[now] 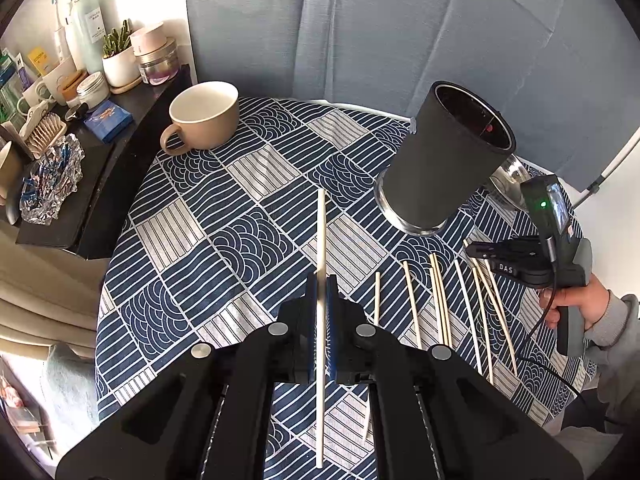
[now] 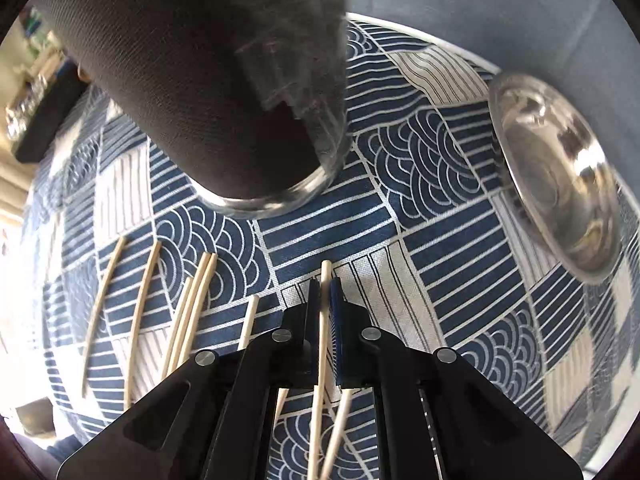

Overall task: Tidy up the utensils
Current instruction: 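Lift both held chopsticks and carry them over the black holder, then lower both chopsticks into the black holder and open both grippers, then move both open grippers back down toward the remaining chopsticks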

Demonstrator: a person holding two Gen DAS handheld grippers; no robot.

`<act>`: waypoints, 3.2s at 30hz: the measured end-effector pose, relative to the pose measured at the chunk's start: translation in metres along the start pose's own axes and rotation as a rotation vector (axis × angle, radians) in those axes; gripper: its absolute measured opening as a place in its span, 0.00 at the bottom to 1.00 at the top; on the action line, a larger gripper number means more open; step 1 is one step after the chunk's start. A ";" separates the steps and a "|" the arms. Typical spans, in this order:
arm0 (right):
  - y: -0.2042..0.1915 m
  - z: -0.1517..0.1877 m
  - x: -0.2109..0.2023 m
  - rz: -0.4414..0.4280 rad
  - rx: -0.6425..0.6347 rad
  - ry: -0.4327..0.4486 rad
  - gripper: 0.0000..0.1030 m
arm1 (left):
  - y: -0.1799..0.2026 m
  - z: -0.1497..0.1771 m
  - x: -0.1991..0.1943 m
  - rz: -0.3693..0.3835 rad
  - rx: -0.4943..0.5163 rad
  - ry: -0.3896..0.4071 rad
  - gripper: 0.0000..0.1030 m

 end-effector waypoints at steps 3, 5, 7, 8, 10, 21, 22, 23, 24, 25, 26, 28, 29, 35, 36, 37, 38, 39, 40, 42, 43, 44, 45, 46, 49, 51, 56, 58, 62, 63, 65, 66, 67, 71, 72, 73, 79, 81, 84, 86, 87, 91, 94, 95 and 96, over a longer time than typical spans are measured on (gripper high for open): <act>0.003 0.007 -0.012 -0.030 0.020 0.034 0.04 | 0.003 0.000 -0.001 -0.002 0.019 -0.003 0.04; 0.003 0.014 -0.026 -0.053 0.035 0.067 0.04 | 0.006 -0.001 -0.002 -0.005 0.033 -0.001 0.04; 0.003 0.019 -0.046 -0.079 0.052 0.115 0.04 | 0.011 -0.004 -0.003 0.001 0.044 0.004 0.04; 0.002 0.023 -0.059 -0.091 0.060 0.142 0.04 | 0.014 -0.005 -0.004 0.007 0.051 0.005 0.04; 0.003 0.028 -0.083 -0.110 0.075 0.199 0.04 | 0.022 -0.008 -0.006 0.017 0.068 0.013 0.04; -0.010 -0.019 -0.211 -0.131 0.019 0.562 0.04 | 0.085 -0.050 -0.036 0.152 0.174 0.144 0.04; -0.013 -0.027 -0.226 -0.130 0.005 0.605 0.04 | 0.091 -0.056 -0.039 0.162 0.184 0.158 0.04; -0.015 -0.033 -0.235 -0.131 -0.010 0.634 0.04 | 0.097 -0.063 -0.043 0.174 0.191 0.177 0.04; -0.017 -0.036 -0.244 -0.131 -0.020 0.653 0.04 | 0.101 -0.068 -0.046 0.186 0.194 0.191 0.04; -0.020 -0.045 -0.255 -0.129 -0.039 0.683 0.04 | 0.107 -0.075 -0.049 0.195 0.198 0.216 0.04; -0.022 -0.050 -0.262 -0.128 -0.052 0.693 0.04 | 0.111 -0.081 -0.052 0.200 0.202 0.233 0.04; -0.026 -0.066 -0.279 -0.109 -0.076 0.728 0.04 | 0.122 -0.095 -0.058 0.206 0.215 0.289 0.04; -0.026 -0.068 -0.283 -0.105 -0.083 0.742 0.04 | 0.126 -0.100 -0.061 0.218 0.218 0.312 0.04; -0.033 -0.105 -0.308 -0.111 -0.136 0.868 0.04 | 0.152 -0.131 -0.067 0.313 0.204 0.435 0.04; -0.033 -0.109 -0.310 -0.107 -0.145 0.894 0.04 | 0.155 -0.133 -0.066 0.330 0.200 0.450 0.04; -0.032 -0.115 -0.311 -0.104 -0.150 0.918 0.04 | 0.158 -0.138 -0.064 0.343 0.195 0.470 0.04; -0.031 -0.121 -0.310 -0.110 -0.152 0.937 0.04 | 0.161 -0.142 -0.062 0.354 0.194 0.486 0.04; -0.030 -0.126 -0.310 -0.111 -0.151 0.954 0.05 | 0.164 -0.144 -0.059 0.366 0.198 0.490 0.04; -0.028 -0.132 -0.307 -0.105 -0.154 0.967 0.05 | 0.168 -0.149 -0.054 0.378 0.201 0.492 0.04; -0.026 -0.142 -0.301 -0.093 -0.162 0.973 0.05 | 0.173 -0.157 -0.047 0.394 0.194 0.501 0.04; -0.025 -0.148 -0.298 -0.085 -0.169 0.982 0.05 | 0.175 -0.161 -0.043 0.404 0.189 0.499 0.04; -0.024 -0.150 -0.297 -0.082 -0.173 0.986 0.05 | 0.176 -0.164 -0.039 0.410 0.181 0.499 0.04; -0.023 -0.155 -0.295 -0.073 -0.176 0.997 0.05 | 0.178 -0.168 -0.034 0.415 0.172 0.501 0.04; -0.020 -0.161 -0.293 -0.067 -0.180 1.015 0.05 | 0.179 -0.172 -0.029 0.427 0.164 0.505 0.04; -0.012 -0.170 -0.287 -0.076 -0.168 1.060 0.05 | 0.178 -0.181 -0.018 0.448 0.128 0.538 0.04; -0.004 -0.172 -0.282 -0.085 -0.144 1.089 0.05 | 0.179 -0.184 -0.009 0.468 0.111 0.544 0.04; 0.009 -0.168 -0.250 -0.099 -0.114 1.052 0.05 | 0.182 -0.170 0.015 0.450 0.133 0.549 0.04; 0.012 -0.163 -0.232 -0.105 -0.104 1.005 0.05 | 0.180 -0.163 0.027 0.411 0.158 0.534 0.04; 0.016 -0.153 -0.205 -0.119 -0.080 0.930 0.05 | 0.175 -0.148 0.040 0.383 0.196 0.514 0.05; 0.017 -0.150 -0.199 -0.120 -0.071 0.912 0.05 | 0.175 -0.144 0.042 0.374 0.207 0.508 0.05; 0.019 -0.145 -0.191 -0.128 -0.058 0.891 0.05 | 0.174 -0.141 0.044 0.370 0.209 0.495 0.04; 0.020 -0.143 -0.187 -0.127 -0.052 0.881 0.05 | 0.172 -0.139 0.045 0.364 0.208 0.481 0.05; 0.020 -0.141 -0.185 -0.128 -0.049 0.872 0.05 | 0.172 -0.137 0.047 0.364 0.207 0.469 0.05; 0.023 -0.136 -0.180 -0.110 -0.022 0.843 0.08 | 0.164 -0.133 0.045 0.336 0.210 0.469 0.05; 0.024 -0.136 -0.181 -0.111 -0.016 0.844 0.08 | 0.163 -0.132 0.044 0.327 0.212 0.471 0.05; 0.025 -0.135 -0.182 -0.109 -0.007 0.842 0.08 | 0.162 -0.131 0.042 0.326 0.216 0.469 0.05; 0.028 -0.126 -0.196 -0.082 0.016 0.847 0.15 | 0.147 -0.127 0.022 0.315 0.208 0.498 0.29; 0.028 -0.121 -0.201 -0.078 0.022 0.846 0.27 | 0.140 -0.124 0.017 0.311 0.195 0.500 0.32; 0.026 -0.112 -0.209 -0.064 0.025 0.846 0.32 | 0.125 -0.120 0.015 0.313 0.152 0.474 0.38; 0.024 -0.103 -0.214 -0.051 0.029 0.845 0.40 | 0.116 -0.115 0.013 0.303 0.126 0.461 0.48; 0.023 -0.100 -0.215 -0.050 0.028 0.845 0.42 | 0.109 -0.111 0.012 0.291 0.114 0.457 0.51; 0.018 -0.082 -0.217 -0.043 0.026 0.831 0.50 | 0.087 -0.101 0.016 0.254 0.080 0.408 0.63; 0.017 -0.068 -0.214 -0.039 0.035 0.808 0.58 | 0.071 -0.092 0.022 0.238 0.057 0.368 0.68; 0.017 -0.064 -0.213 -0.037 0.038 0.802 0.61 | 0.069 -0.091 0.025 0.228 0.055 0.357 0.71; 0.016 -0.060 -0.210 -0.032 0.043 0.792 0.65 | 0.065 -0.086 0.029 0.213 0.059 0.334 0.72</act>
Point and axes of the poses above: each gripper's, at about its wrist camera, not at the fingertips, and x roughly the way its jaws point, y to its right, z to its underside, the point moved 6 cm from there along x, roughly the way its jaws point, and after that the axes turned 11 degrees about -x, right-handed, at the moved point
